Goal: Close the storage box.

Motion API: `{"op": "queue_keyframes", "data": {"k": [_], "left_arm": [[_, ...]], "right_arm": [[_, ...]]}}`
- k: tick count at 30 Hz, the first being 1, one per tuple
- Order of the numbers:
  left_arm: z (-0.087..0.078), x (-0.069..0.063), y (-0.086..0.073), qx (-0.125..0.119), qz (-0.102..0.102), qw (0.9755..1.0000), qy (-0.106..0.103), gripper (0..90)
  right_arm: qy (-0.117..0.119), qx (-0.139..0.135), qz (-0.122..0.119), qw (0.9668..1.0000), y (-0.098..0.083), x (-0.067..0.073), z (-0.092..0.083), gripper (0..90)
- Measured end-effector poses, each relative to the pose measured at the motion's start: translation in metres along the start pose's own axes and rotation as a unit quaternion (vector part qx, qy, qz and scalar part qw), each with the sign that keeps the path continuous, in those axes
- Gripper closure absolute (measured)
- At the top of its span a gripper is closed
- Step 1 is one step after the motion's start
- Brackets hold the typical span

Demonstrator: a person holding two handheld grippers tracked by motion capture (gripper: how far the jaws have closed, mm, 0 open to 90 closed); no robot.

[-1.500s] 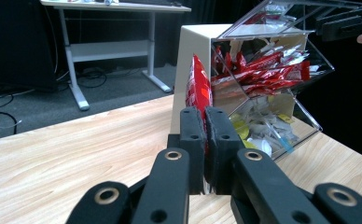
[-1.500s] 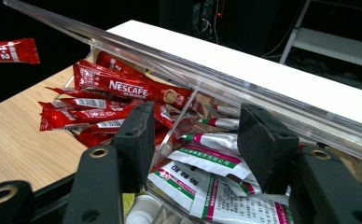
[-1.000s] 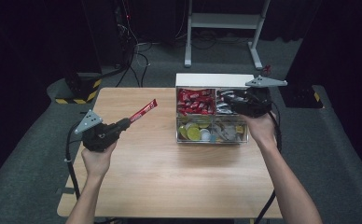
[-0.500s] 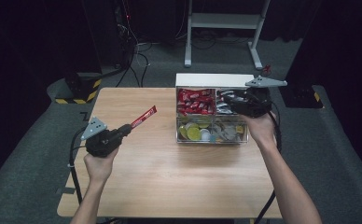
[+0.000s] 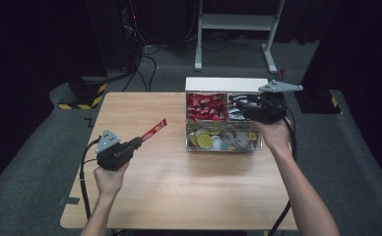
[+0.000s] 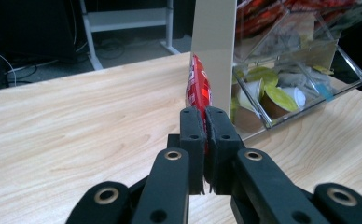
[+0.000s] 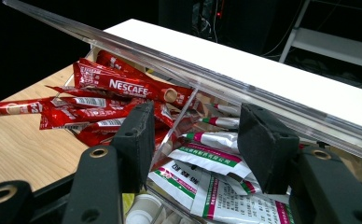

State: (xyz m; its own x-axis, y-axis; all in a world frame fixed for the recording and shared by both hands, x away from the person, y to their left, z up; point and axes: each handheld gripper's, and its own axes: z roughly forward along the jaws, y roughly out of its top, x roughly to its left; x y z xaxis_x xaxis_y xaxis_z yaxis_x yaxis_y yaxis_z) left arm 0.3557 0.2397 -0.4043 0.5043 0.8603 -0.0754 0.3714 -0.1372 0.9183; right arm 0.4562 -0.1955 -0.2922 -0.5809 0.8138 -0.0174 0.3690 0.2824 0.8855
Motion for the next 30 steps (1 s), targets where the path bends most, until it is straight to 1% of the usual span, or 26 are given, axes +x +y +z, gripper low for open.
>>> {"op": "queue_keyframes", "data": {"k": [5, 10, 12, 16, 25, 28, 30], "left_arm": [[0.004, 0.0, -0.007, 0.005, -0.006, 1.0, -0.002, 86.5], [0.009, 0.0, -0.016, 0.007, -0.02, 0.9998, 0.0, 86.4], [0.01, 0.0, -0.017, 0.009, -0.018, 0.9998, 0.003, 86.3], [0.014, 0.0, -0.024, 0.015, -0.021, 0.9996, 0.007, 86.4], [0.023, 0.002, -0.035, 0.025, -0.038, 0.999, 0.005, 86.3], [0.026, 0.003, -0.039, 0.028, -0.041, 0.9987, 0.006, 86.4], [0.029, 0.003, -0.043, 0.029, -0.044, 0.9985, 0.011, 86.3]], "right_arm": [[0.0, 0.0, 0.002, 1.0, 0.0, 0.0, 0.0, 46.4], [0.001, 0.001, 0.004, 1.0, -0.001, 0.001, 0.0, 46.4], [0.002, 0.002, 0.003, 1.0, -0.001, 0.001, 0.001, 46.4], [0.001, 0.002, 0.001, 1.0, -0.001, 0.001, 0.001, 46.4], [0.003, 0.002, 0.001, 1.0, -0.001, 0.001, 0.001, 46.6], [0.003, 0.002, 0.001, 1.0, -0.001, 0.001, 0.001, 46.6], [0.003, 0.002, 0.002, 1.0, -0.001, 0.001, 0.001, 46.5]]}}
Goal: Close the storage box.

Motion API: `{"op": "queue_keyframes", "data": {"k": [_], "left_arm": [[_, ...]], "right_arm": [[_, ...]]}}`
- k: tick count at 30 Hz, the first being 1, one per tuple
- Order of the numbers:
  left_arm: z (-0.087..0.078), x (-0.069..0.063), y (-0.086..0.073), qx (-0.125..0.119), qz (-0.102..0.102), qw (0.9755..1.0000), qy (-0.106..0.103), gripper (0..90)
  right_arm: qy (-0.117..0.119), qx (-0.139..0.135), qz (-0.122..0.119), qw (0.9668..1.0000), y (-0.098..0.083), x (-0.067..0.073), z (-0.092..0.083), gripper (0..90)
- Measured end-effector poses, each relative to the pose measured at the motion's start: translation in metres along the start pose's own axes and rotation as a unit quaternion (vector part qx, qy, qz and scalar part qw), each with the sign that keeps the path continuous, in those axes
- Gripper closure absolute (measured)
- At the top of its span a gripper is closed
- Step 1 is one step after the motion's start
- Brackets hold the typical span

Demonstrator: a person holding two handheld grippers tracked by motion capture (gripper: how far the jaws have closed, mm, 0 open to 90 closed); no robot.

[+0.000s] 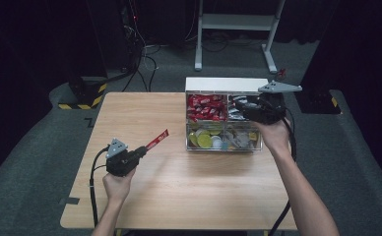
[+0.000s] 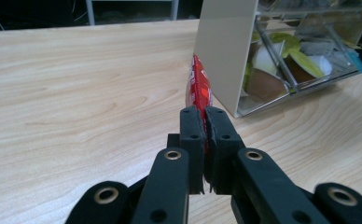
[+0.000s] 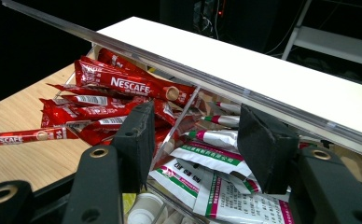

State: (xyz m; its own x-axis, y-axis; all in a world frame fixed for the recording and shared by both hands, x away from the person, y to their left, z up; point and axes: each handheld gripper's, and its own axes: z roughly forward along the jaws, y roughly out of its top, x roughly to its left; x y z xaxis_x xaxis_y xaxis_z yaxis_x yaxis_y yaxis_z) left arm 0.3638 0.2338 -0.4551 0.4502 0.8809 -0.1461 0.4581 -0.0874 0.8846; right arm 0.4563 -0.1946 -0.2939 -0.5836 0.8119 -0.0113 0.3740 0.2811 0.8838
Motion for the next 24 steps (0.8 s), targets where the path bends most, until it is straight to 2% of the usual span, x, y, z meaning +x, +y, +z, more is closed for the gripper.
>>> {"op": "queue_keyframes", "data": {"k": [4, 12, 20, 24], "left_arm": [[0.008, 0.001, -0.009, 0.006, -0.004, 0.9999, 0.009, 86.1], [0.022, 0.0, -0.019, 0.026, -0.008, 0.9996, 0.013, 86.2], [0.033, -0.001, -0.029, 0.043, -0.001, 0.9988, 0.023, 85.6], [0.037, -0.001, -0.033, 0.054, -0.004, 0.9983, 0.021, 85.0]], "right_arm": [[0.0, 0.0, -0.001, 1.0, 0.0, 0.0, 0.0, 46.6], [0.0, -0.002, 0.001, 1.0, -0.001, 0.0, 0.0, 46.6], [0.0, -0.002, 0.002, 1.0, -0.002, 0.0, 0.0, 46.6], [0.001, -0.001, 0.004, 1.0, -0.002, 0.0, 0.001, 46.6]]}}
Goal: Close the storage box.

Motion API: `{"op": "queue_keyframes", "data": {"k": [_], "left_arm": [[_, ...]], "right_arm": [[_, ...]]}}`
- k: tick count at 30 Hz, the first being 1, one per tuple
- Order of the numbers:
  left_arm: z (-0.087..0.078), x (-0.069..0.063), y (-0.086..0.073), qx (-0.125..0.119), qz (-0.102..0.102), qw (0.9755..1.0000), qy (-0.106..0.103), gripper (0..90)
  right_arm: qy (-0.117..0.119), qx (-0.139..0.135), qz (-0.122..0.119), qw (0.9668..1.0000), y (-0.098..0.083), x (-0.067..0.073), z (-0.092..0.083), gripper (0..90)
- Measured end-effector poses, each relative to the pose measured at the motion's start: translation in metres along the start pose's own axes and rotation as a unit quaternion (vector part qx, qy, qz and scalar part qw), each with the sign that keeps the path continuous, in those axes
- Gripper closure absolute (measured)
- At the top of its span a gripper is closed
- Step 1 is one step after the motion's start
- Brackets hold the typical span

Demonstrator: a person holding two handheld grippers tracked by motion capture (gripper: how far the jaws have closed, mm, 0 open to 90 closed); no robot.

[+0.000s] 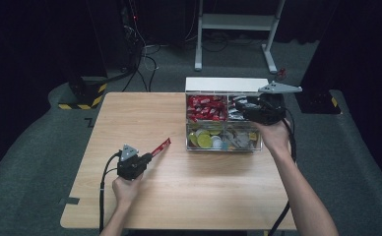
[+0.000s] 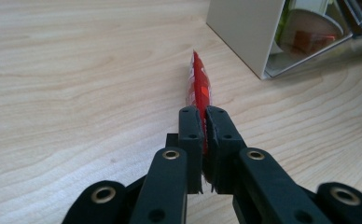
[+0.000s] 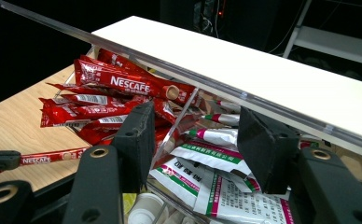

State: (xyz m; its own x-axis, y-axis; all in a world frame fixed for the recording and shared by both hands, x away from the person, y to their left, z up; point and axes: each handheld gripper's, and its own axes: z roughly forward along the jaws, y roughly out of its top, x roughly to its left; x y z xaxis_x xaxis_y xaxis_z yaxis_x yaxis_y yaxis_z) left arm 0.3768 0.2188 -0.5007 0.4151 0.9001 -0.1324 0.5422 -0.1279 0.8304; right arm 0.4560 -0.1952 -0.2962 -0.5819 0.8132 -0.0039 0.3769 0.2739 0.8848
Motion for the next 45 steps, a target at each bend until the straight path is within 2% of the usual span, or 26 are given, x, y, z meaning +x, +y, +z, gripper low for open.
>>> {"op": "queue_keyframes", "data": {"k": [10, 12, 14, 18, 24, 26, 31, 36, 45], "left_arm": [[0.009, 0.003, -0.006, 0.03, -0.006, 0.9995, -0.002, 83.3], [0.011, 0.003, -0.007, 0.038, 0.0, 0.9993, -0.001, 82.4], [0.012, 0.002, -0.009, 0.041, -0.003, 0.9992, -0.003, 81.2], [0.009, 0.004, -0.011, 0.038, -0.009, 0.9992, -0.005, 73.7], [-0.004, 0.008, -0.011, 0.017, -0.013, 0.9998, 0.007, 58.2], [-0.009, 0.012, -0.012, 0.012, -0.02, 0.9997, 0.011, 54.4], [-0.018, 0.024, -0.019, 0.009, -0.032, 0.9989, 0.034, 48.3], [-0.025, 0.035, -0.029, 0.016, -0.045, 0.9972, 0.057, 47.5], [-0.021, 0.042, -0.035, 0.049, -0.031, 0.9939, 0.094, 42.3]], "right_arm": [[-0.002, 0.002, 0.001, 1.0, 0.0, 0.001, 0.0, 46.4], [-0.002, 0.002, 0.0, 1.0, 0.0, 0.001, 0.0, 46.5], [-0.001, 0.003, 0.001, 1.0, 0.0, 0.001, 0.0, 46.5], [0.0, 0.003, 0.0, 1.0, 0.0, 0.0, 0.0, 46.5], [0.0, 0.002, -0.001, 1.0, -0.001, 0.0, 0.0, 46.5], [0.0, 0.002, -0.002, 1.0, -0.001, 0.0, 0.0, 46.5], [-0.001, 0.003, 0.002, 1.0, -0.002, 0.0, -0.001, 46.5], [-0.002, 0.0, 0.0, 1.0, -0.003, -0.001, -0.003, 46.5], [-0.004, 0.003, 0.004, 1.0, -0.004, -0.002, -0.006, 46.5]]}}
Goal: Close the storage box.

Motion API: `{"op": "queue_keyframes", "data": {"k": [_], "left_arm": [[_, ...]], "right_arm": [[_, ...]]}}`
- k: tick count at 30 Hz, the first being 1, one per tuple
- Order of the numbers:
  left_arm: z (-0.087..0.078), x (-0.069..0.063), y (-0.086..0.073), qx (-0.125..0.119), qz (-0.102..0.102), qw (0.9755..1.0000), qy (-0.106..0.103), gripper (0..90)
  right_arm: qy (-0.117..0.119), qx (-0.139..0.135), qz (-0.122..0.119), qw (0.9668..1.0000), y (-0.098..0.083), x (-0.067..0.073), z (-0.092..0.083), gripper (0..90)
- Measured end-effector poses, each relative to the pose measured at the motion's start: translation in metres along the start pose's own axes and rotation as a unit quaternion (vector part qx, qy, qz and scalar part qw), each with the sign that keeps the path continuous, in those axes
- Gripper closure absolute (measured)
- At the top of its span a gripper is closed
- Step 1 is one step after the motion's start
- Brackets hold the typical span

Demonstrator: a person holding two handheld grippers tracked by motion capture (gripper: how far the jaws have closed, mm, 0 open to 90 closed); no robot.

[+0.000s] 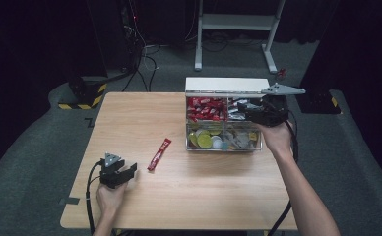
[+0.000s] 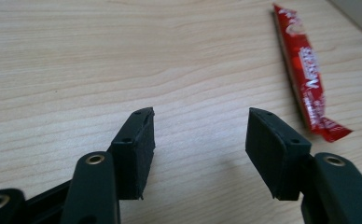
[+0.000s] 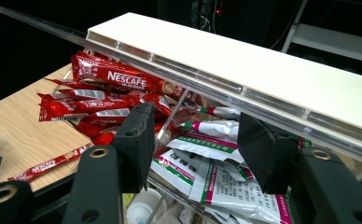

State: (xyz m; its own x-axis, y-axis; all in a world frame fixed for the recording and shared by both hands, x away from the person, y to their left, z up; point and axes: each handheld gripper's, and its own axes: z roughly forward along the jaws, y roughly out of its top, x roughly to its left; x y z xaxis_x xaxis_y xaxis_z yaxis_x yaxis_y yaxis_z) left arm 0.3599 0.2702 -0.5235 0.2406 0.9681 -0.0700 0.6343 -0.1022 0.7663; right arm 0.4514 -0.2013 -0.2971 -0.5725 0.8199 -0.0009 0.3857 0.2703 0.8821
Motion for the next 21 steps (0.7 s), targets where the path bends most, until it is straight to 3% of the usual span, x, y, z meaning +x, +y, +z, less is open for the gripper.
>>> {"op": "queue_keyframes", "data": {"k": [6, 14, 21], "left_arm": [[0.002, 0.001, -0.003, 0.002, -0.002, 1.0, 0.009, 41.4], [0.003, -0.003, -0.003, 0.007, 0.012, 0.9998, 0.016, 38.3], [0.002, -0.002, -0.004, 0.006, 0.007, 0.9998, 0.015, 37.9]], "right_arm": [[0.003, 0.0, 0.002, 1.0, -0.003, -0.002, -0.003, 46.3], [0.005, -0.001, 0.007, 1.0, -0.01, -0.005, -0.007, 46.3], [0.009, 0.001, 0.008, 0.9999, -0.018, -0.004, -0.007, 46.3]]}}
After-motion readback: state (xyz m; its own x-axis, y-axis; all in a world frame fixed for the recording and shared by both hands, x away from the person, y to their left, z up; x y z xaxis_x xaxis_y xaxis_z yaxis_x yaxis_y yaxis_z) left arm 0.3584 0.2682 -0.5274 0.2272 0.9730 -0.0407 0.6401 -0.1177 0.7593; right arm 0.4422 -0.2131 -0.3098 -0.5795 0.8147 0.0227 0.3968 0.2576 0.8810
